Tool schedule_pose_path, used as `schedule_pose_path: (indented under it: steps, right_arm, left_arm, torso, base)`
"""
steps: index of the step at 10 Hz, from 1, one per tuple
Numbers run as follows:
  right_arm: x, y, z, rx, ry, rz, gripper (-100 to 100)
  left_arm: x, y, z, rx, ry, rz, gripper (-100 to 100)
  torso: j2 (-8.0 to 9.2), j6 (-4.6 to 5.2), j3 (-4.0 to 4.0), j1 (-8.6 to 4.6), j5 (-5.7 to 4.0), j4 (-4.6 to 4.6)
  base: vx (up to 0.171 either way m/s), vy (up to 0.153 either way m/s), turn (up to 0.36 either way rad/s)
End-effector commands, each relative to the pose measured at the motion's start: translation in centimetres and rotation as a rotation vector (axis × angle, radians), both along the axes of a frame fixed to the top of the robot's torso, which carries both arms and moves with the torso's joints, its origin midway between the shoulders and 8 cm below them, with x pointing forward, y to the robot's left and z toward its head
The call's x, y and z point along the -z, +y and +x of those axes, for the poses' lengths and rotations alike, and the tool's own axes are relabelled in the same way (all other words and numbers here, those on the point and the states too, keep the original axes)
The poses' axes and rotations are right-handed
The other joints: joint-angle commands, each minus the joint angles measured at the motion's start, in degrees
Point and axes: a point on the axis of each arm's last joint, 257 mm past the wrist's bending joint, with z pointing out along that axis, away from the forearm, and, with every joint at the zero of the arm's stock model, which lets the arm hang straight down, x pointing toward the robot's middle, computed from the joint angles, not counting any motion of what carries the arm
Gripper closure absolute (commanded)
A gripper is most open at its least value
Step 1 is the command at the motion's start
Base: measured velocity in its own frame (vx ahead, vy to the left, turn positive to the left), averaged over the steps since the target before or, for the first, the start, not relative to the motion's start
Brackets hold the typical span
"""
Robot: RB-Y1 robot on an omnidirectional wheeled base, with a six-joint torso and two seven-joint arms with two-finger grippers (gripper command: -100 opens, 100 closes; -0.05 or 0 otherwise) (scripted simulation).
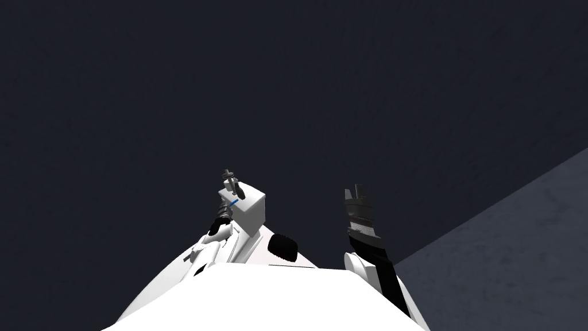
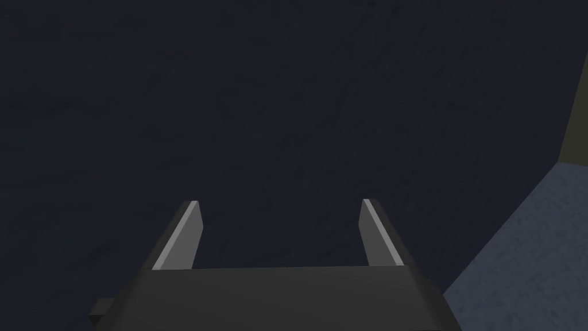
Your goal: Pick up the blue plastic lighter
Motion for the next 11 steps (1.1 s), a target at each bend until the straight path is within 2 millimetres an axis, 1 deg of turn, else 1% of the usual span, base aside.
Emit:
schedule_pose_path:
  steps: [1, 2, 3, 6, 8, 9, 10, 11]
  right_arm:
    - [0.0, 0.0, 0.0, 0.000, 0.000, 0.000, 0]
    - [0.0, 0.0, 0.0, 0.000, 0.000, 0.000, 0]
    - [0.0, 0.0, 0.0, 0.000, 0.000, 0.000, 0]
    - [0.0, 0.0, 0.0, 0.000, 0.000, 0.000, 0]
    - [0.0, 0.0, 0.0, 0.000, 0.000, 0.000, 0]
    - [0.0, 0.0, 0.0, 0.000, 0.000, 0.000, 0]
    - [0.0, 0.0, 0.0, 0.000, 0.000, 0.000, 0]
    - [0.0, 0.0, 0.0, 0.000, 0.000, 0.000, 0]
  left_arm:
    - [0.0, 0.0, 0.0, 0.000, 0.000, 0.000, -100]
    - [0.1, 0.0, 0.0, -0.001, 0.000, -0.003, 0]
    - [0.0, 0.7, -0.4, -0.022, 0.000, -0.002, -100]
    - [0.1, 2.3, -1.5, -0.074, 0.001, -0.002, -100]
    - [0.2, 2.9, -1.9, -0.095, 0.001, -0.003, -100]
    - [0.1, 2.8, -1.8, -0.088, 0.001, -0.004, -100]
    - [0.1, 2.8, -1.8, -0.089, 0.002, -0.003, 100]
    - [0.1, 2.8, -1.8, -0.089, 0.002, -0.003, 100]
  torso:
    - [0.00, 0.00, 0.00, 0.00, 0.00, 0.00]
    - [0.03, -0.01, 0.01, 0.06, 0.01, 0.00]
    - [0.05, -0.01, 0.03, 0.10, 0.02, 0.01]
    - [0.04, 0.10, 0.04, 0.44, 0.09, 0.05]
    - [-0.06, 0.15, -0.01, 0.49, 0.11, 0.05]
    - [-0.13, 0.17, -0.05, 0.48, 0.11, 0.04]
    - [-0.21, 0.15, -0.10, 0.41, 0.10, 0.02]
    - [-0.26, 0.16, -0.12, 0.36, 0.08, 0.01]
  base:
    - [0.008, -0.016, -0.005]
    - [0.000, 0.000, 0.000]
    - [-0.015, 0.021, -0.123]
    - [-0.028, 0.061, -0.184]
    - [-0.032, 0.048, -0.126]
    - [-0.012, 0.017, -0.020]
    - [0.000, 0.000, 0.000]
    - [0.000, 0.000, 0.000]
